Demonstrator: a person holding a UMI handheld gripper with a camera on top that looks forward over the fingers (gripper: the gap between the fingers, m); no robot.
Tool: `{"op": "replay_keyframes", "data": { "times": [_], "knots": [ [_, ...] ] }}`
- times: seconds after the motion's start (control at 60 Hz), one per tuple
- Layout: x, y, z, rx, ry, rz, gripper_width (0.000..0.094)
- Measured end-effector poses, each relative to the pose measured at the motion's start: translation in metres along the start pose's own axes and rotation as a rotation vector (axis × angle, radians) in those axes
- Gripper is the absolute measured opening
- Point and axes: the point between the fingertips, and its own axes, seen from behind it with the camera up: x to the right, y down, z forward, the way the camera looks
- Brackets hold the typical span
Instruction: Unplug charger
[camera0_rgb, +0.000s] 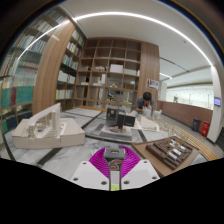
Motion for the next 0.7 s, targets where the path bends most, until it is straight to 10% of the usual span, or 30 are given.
{"op": "replay_keyframes", "data": {
  "times": [0.217,0.617,0.7],
  "knots": [
    [0.070,0.164,-0.009,-0.371,0.089,0.033,0.0130],
    [0.103,0.224,0.008,-0.470,0.104,0.071,0.0289],
    [0.105,0.223,0.009,-0.469,0.100,0.085,0.0555]
  ]
}}
